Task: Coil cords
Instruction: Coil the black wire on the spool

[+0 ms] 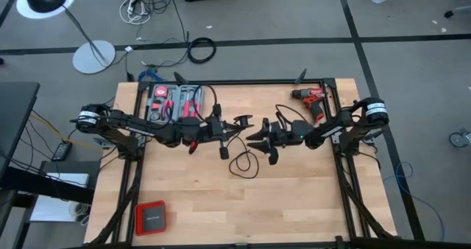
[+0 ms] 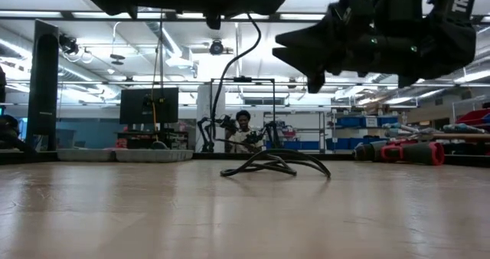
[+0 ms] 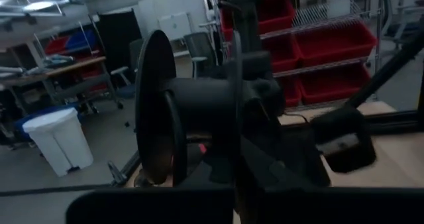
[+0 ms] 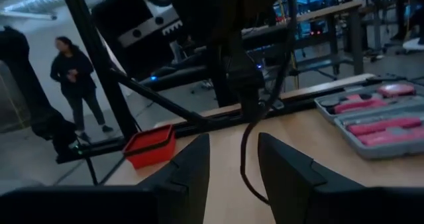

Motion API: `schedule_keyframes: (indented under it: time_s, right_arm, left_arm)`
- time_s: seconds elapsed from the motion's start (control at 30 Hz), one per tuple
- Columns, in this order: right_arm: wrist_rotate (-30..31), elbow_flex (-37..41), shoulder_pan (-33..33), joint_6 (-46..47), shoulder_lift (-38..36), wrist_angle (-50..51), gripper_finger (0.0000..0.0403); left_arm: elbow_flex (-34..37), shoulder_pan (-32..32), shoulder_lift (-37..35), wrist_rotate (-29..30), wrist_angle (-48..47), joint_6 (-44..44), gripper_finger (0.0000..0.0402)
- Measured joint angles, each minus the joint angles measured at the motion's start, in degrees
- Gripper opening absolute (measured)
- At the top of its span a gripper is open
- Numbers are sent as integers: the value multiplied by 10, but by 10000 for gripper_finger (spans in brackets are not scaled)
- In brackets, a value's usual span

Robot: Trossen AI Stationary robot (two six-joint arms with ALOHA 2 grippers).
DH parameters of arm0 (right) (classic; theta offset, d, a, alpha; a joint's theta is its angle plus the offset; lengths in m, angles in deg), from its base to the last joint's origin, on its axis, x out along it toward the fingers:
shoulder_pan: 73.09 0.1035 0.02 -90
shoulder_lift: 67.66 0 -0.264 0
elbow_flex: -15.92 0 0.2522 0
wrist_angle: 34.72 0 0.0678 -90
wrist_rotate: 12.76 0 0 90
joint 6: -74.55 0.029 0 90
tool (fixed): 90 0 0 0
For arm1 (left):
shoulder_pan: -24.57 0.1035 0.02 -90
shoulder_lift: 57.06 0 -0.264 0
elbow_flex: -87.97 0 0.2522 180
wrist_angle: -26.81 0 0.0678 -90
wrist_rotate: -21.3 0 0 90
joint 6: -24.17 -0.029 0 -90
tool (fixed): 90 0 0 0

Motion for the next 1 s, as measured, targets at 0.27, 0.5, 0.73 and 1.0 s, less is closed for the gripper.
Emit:
schedule_keyframes:
  time_s: [0.27, 0.5, 0.73, 1.0]
  right_arm:
    - [1, -42, -9, -27, 0, 52, 128]
    - [-18, -77, -16, -36, 0, 81, 128]
    - [-17, -108, -31, -66, 0, 102, 128]
    - [-16, -109, -39, -68, 0, 112, 128]
  left_arm:
    - [0, 0, 0, -3, 50, -52, 0]
    - [0, 0, 0, -10, 70, -57, 0]
    - [0, 0, 0, -12, 82, -86, 0]
    - [0, 3, 3, 0, 95, -126, 0]
